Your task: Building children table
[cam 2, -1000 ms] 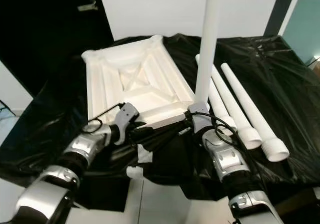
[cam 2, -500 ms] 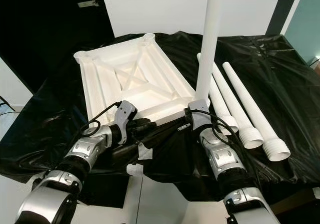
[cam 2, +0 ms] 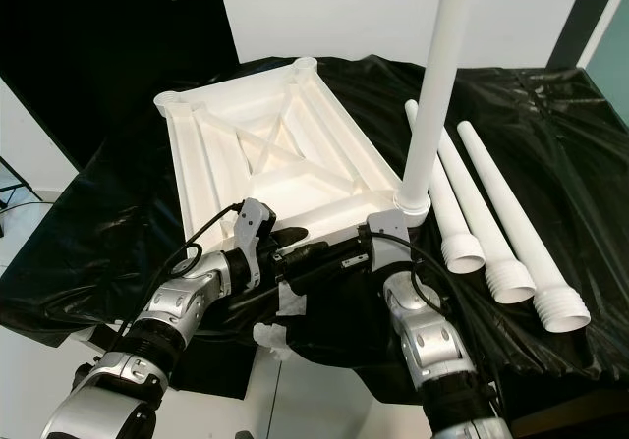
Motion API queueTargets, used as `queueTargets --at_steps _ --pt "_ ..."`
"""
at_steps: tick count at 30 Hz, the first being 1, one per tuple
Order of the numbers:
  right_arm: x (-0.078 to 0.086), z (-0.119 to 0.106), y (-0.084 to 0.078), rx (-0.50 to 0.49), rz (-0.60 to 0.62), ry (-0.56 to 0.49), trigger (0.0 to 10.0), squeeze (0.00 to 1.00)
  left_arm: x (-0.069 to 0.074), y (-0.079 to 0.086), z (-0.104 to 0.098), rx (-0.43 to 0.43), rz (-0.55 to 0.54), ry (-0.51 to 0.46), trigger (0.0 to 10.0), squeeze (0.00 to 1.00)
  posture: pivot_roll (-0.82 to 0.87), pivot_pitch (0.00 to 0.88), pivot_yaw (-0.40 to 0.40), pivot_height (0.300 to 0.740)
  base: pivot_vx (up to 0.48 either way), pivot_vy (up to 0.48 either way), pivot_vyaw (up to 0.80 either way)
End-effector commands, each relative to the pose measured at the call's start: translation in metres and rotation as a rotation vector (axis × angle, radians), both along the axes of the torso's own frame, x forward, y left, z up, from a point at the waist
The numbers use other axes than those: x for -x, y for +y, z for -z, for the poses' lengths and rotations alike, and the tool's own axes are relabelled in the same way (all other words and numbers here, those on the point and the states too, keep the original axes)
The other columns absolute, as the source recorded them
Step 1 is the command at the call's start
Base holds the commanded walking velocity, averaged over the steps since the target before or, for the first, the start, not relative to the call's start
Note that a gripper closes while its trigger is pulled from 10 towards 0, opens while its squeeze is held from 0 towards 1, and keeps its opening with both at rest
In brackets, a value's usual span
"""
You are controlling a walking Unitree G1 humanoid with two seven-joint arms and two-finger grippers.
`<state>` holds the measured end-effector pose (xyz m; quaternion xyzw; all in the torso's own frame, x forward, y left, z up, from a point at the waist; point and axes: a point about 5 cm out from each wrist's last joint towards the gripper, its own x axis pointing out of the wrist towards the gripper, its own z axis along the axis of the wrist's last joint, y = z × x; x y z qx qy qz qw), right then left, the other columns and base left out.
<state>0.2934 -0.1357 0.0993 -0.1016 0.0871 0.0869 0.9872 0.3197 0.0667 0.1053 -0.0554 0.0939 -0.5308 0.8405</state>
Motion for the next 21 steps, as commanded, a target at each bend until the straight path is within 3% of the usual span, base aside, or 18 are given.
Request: queueTargets --at_steps 1,5,15,16,17,19,21 --pt "0.002 0.003 0.001 0.006 0.006 0.016 10.0 0.00 0.012 -0.004 -0.001 0.050 0.270 0.023 10.0 0.00 -0.18 0.000 0.091 0.740 0.000 0.000 0.00" --pt "0.002 0.002 0.006 0.001 0.004 0.011 10.0 0.00 -0.003 0.007 -0.020 0.026 0.245 -0.044 10.0 0.00 -0.18 0.000 0.100 0.740 0.000 0.000 0.00" --pt "0.013 0.004 0.014 -0.005 0.002 0.028 10.0 0.00 -0.010 0.026 -0.032 -0.024 0.200 -0.094 10.0 0.00 -0.18 0.000 0.105 0.740 0.000 0.000 0.00" --pt "0.018 0.005 0.016 -0.007 -0.005 0.032 10.0 0.00 -0.013 0.038 -0.026 -0.144 0.170 -0.108 10.0 0.00 -0.18 0.000 0.103 0.740 0.000 0.000 0.00" --pt "0.018 0.005 0.016 -0.007 -0.005 0.032 10.0 0.00 -0.013 0.038 -0.026 -0.144 0.170 -0.108 10.0 0.00 -0.18 0.000 0.103 0.740 0.000 0.000 0.00" --pt "0.020 0.006 0.016 -0.006 -0.008 0.034 10.0 0.00 -0.020 0.051 -0.019 -0.260 0.097 -0.099 10.0 0.00 -0.18 0.000 0.103 0.740 0.000 0.000 0.00" --pt "0.021 0.006 0.016 -0.006 -0.008 0.035 10.0 0.00 -0.023 0.056 -0.017 -0.291 0.058 -0.087 10.0 0.00 -0.18 0.000 0.103 0.740 0.000 0.000 0.00"
